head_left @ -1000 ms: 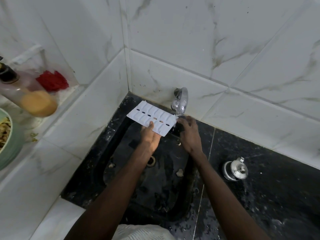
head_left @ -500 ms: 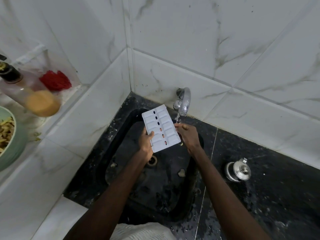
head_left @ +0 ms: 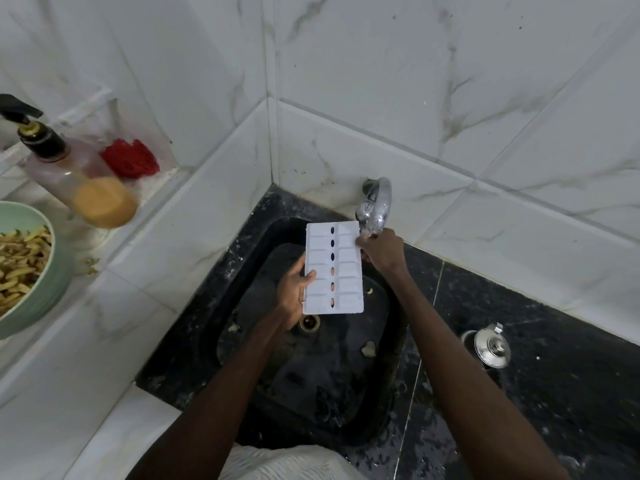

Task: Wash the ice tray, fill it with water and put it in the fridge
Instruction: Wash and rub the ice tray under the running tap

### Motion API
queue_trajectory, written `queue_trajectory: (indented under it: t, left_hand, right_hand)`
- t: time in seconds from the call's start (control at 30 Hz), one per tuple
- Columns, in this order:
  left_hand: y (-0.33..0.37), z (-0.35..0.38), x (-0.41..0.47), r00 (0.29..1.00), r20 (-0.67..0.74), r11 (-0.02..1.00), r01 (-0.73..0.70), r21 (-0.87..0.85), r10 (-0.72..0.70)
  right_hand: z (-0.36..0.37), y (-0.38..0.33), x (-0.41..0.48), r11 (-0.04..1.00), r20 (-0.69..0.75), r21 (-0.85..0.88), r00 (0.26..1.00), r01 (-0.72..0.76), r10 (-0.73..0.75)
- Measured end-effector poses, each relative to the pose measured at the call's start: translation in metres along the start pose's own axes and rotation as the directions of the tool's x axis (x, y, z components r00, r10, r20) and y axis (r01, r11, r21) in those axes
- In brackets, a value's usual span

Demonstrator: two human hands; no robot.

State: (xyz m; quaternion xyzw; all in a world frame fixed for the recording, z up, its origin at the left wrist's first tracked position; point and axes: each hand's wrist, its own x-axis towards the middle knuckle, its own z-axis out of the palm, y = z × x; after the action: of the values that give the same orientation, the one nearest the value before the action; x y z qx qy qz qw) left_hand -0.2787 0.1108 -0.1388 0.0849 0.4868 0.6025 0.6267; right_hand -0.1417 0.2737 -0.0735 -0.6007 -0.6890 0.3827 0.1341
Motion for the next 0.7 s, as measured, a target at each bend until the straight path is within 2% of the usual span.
queue_trajectory:
  t: [0.07, 0.13, 0.2, 0.23, 0.3, 0.37, 0.4, 0.5, 0.7]
  left_hand:
    - [0.0, -0.005, -0.002, 1.0, -0.007, 1.0, -0.014, -0.006, 0.014]
    - [-0.001, -0.008, -0.004, 1.0, -0.022, 1.0, -0.023, -0.019, 0.023]
    - [-0.001, -0.01, -0.004, 1.0, -0.008, 1.0, -0.01, -0.008, 0.01]
    - [0.0, -0.01, -0.004, 1.0, 0.009, 1.0, 0.004, 0.017, -0.004]
    - [-0.002, -0.008, -0.006, 0.998, 0.054, 0.999, 0.022, 0.049, -0.025]
    - [-0.007, -0.006, -0.007, 0.997, 0.075, 0.997, 0.026, 0.069, -0.031]
    - [-0.008, -0.005, -0.007, 0.996, 0.08, 0.997, 0.02, 0.08, -0.027]
    - [-0.006, -0.001, -0.008, 0.997, 0.078, 0.995, 0.019, 0.098, -0.027]
    - [0.001, 0.002, -0.006, 0.993, 0.119, 0.995, 0.01, 0.095, -0.021]
  right_hand:
    - [0.006, 0.009, -0.004, 0.994, 0.132, 0.081, 0.989, -0.071, 0.06]
    - [0.009, 0.015, -0.007, 0.982, 0.36, 0.107, 0.927, -0.153, 0.105]
    - [0.01, 0.018, -0.01, 0.977, 0.418, 0.104, 0.9, -0.186, 0.127]
    - [0.01, 0.02, -0.01, 0.975, 0.37, 0.118, 0.919, -0.191, 0.135]
    - [0.008, 0.02, -0.007, 0.978, 0.172, 0.138, 0.976, -0.157, 0.133]
    - [0.003, 0.019, -0.001, 0.987, -0.003, 0.141, 0.997, -0.076, 0.078]
    - [0.001, 0.018, 0.002, 0.995, -0.046, 0.095, 0.998, -0.027, 0.031]
    - [0.003, 0.016, 0.005, 0.979, -0.08, -0.156, 0.986, 0.132, -0.145]
    - [0.014, 0.018, -0.012, 0.896, -0.161, -0.384, 0.939, 0.225, -0.305]
